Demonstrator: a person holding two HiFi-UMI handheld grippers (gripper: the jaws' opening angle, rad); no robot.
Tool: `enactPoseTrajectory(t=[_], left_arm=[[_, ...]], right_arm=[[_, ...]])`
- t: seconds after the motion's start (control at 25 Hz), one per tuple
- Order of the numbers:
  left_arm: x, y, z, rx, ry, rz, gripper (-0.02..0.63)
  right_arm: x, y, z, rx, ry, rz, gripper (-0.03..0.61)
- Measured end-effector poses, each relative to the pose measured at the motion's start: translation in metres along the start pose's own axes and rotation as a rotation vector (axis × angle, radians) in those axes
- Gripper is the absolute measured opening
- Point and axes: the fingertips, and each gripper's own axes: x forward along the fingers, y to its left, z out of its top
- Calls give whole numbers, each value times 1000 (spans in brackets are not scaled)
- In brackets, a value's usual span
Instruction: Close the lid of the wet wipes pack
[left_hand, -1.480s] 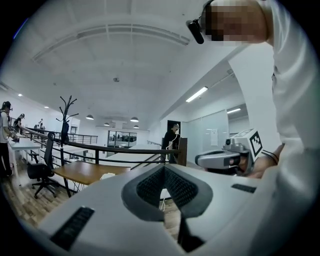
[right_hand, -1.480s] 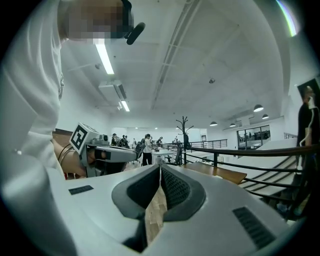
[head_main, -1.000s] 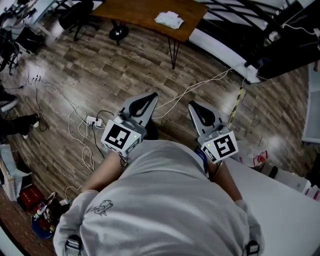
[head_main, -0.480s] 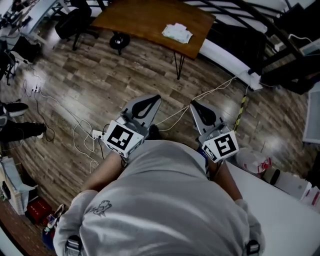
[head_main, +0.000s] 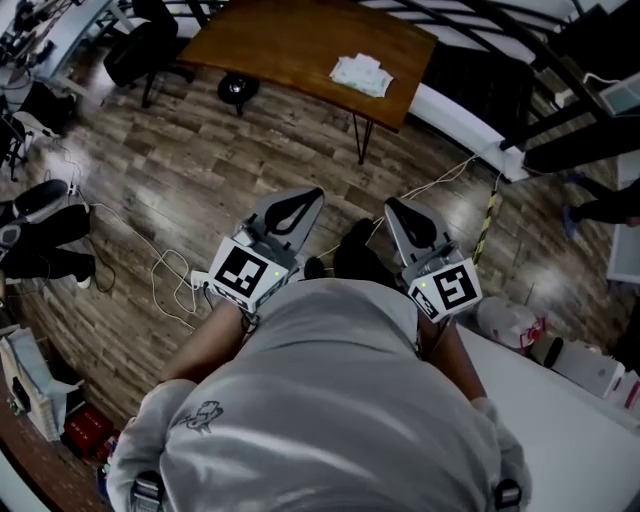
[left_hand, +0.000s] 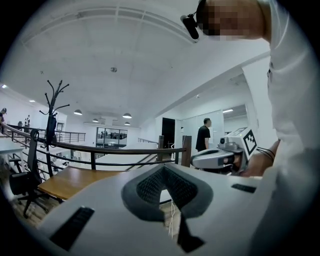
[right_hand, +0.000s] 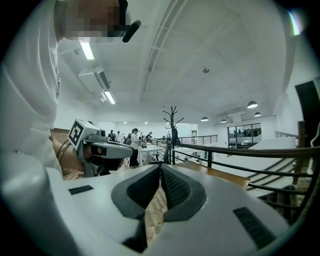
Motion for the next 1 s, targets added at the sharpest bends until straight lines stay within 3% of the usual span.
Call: enactPoseTrajectory(t=[0.48, 1.0], left_arm=[[73, 63, 4, 2, 21, 36, 9], [191, 128, -2, 3, 83, 28, 9]], right_arm=[[62, -94, 4, 28, -12, 40, 35], [111, -230, -11, 113, -13, 9, 35]])
